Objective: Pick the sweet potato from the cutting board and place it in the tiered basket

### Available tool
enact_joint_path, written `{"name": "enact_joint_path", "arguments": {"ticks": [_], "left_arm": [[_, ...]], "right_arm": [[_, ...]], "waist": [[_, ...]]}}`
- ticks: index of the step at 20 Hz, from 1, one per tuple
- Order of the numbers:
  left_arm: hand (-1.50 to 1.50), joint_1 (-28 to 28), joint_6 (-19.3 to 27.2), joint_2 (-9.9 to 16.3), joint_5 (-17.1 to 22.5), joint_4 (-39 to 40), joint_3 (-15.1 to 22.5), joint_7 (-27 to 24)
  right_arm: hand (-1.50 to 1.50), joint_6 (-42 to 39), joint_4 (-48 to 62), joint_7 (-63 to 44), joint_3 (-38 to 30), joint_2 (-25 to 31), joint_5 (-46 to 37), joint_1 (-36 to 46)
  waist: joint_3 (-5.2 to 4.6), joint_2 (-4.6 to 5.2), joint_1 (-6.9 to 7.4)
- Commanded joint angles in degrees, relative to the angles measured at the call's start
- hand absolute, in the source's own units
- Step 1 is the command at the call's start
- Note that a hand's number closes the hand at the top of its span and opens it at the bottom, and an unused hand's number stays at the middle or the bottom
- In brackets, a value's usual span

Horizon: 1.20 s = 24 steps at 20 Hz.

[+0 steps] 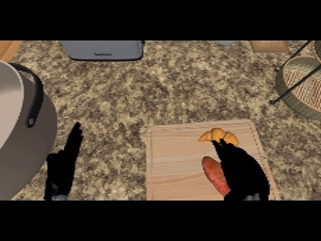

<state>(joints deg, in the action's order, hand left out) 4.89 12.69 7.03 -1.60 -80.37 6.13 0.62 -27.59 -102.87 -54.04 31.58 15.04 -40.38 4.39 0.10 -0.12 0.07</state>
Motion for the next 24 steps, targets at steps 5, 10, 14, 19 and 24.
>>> {"name": "enact_joint_path", "arguments": {"ticks": [5, 10, 14, 19, 24], "left_arm": [[0.00, -0.7, 1.9, -3.1, -1.9, 3.2, 0.0, -2.1], [0.00, 1.9, -2.2, -0.3, -0.2, -2.4, -1.4, 0.7], [0.00, 0.0, -2.7, 0.0, -0.3, 1.8, -2.8, -0.4], [0.00, 1.1, -1.4, -1.4, -1.9, 0.0, -1.2, 0.3], [0.00, 2.2, -1.2, -1.0, -2.0, -2.9, -1.2, 1.5]], "right_arm": [[-1.50, -1.7, 2.5, 1.1, -2.5, -0.6, -1.7, -3.5], [1.50, 0.1, 9.5, 3.6, -2.9, -5.3, -5.7, -0.2], [1.50, 1.9, 8.5, 7.8, -1.0, -2.6, -7.9, -4.4], [1.50, 4.6, 13.9, 14.6, -0.7, -3.1, -10.8, 0.6], [1.50, 7.1, 7.2, 26.5, -11.4, 13.3, -7.4, -4.2]], "waist": [[-0.11, 0.11, -0.17], [-0.10, 0.10, 0.09], [-0.11, 0.11, -0.10], [-0.09, 0.14, 0.20], [-0.02, 0.00, -0.73]]}}
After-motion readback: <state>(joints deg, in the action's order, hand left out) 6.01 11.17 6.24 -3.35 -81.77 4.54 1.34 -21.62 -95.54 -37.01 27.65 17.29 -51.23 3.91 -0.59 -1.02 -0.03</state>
